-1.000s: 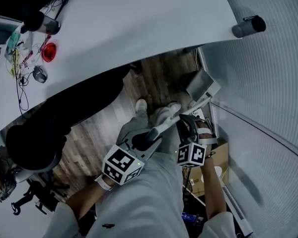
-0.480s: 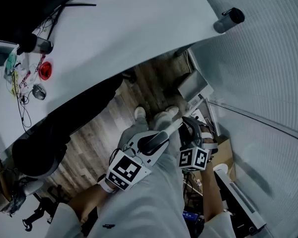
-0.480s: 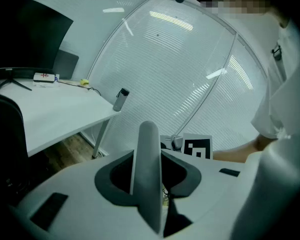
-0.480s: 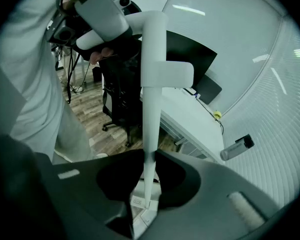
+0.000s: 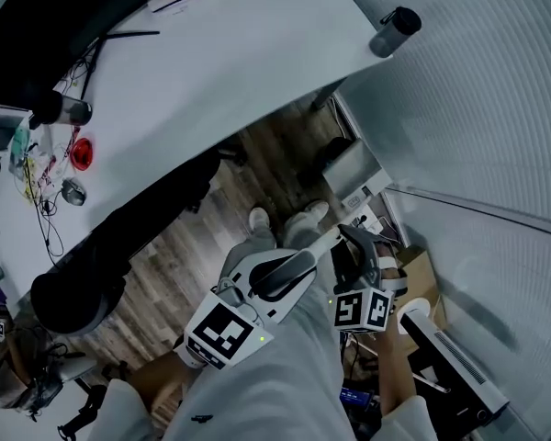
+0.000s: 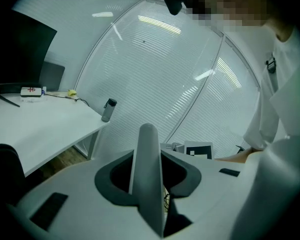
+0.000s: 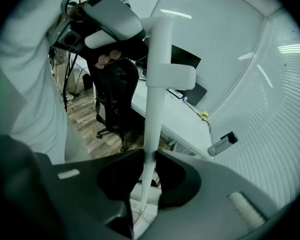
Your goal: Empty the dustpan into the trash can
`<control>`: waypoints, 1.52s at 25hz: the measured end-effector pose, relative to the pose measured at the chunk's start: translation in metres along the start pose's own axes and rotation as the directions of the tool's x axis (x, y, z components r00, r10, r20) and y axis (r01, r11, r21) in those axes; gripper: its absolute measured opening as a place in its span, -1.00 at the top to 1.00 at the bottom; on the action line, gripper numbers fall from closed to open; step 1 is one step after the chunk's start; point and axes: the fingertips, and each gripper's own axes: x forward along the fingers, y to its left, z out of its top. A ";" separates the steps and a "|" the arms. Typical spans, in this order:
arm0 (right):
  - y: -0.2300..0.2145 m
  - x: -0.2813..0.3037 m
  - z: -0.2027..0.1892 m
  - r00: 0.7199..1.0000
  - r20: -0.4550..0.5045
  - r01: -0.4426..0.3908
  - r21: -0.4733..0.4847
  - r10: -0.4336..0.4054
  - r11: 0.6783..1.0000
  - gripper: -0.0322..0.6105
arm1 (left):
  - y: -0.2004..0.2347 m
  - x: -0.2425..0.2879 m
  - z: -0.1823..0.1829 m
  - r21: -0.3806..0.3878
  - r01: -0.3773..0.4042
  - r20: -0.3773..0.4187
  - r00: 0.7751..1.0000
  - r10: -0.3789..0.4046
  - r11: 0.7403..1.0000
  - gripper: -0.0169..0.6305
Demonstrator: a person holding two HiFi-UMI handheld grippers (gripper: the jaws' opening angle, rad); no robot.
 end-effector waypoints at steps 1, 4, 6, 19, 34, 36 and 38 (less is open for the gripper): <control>-0.001 -0.005 0.002 1.000 0.003 0.006 0.006 -0.006 1.000 0.63 | -0.004 -0.002 0.005 0.006 0.005 0.007 1.000 -0.005 1.000 0.63; -0.003 -0.014 0.009 1.000 0.015 0.020 0.023 -0.020 1.000 0.63 | -0.015 -0.006 0.016 0.028 0.010 0.016 1.000 -0.010 1.000 0.63; -0.004 -0.017 0.011 0.999 0.027 0.026 0.035 -0.027 0.999 0.63 | -0.020 -0.008 0.019 0.047 0.004 0.011 1.000 -0.005 0.999 0.63; 0.013 0.021 0.044 0.989 0.148 -0.034 0.021 0.030 0.999 0.61 | 0.005 -0.023 0.017 0.060 -0.133 -0.037 0.990 0.135 0.989 0.63; 0.037 0.073 0.015 0.987 0.123 -0.105 -0.022 0.106 0.994 0.62 | 0.066 0.005 -0.019 0.088 -0.236 -0.156 0.956 0.248 0.968 0.63; 0.037 0.071 0.007 0.986 0.114 -0.120 0.006 0.119 0.993 0.68 | 0.077 0.015 -0.029 0.081 -0.243 -0.172 0.952 0.254 0.967 0.63; 0.035 0.068 0.001 0.987 0.112 -0.118 0.023 0.114 0.993 0.71 | 0.086 0.027 -0.035 0.083 -0.250 -0.179 0.949 0.261 0.965 0.63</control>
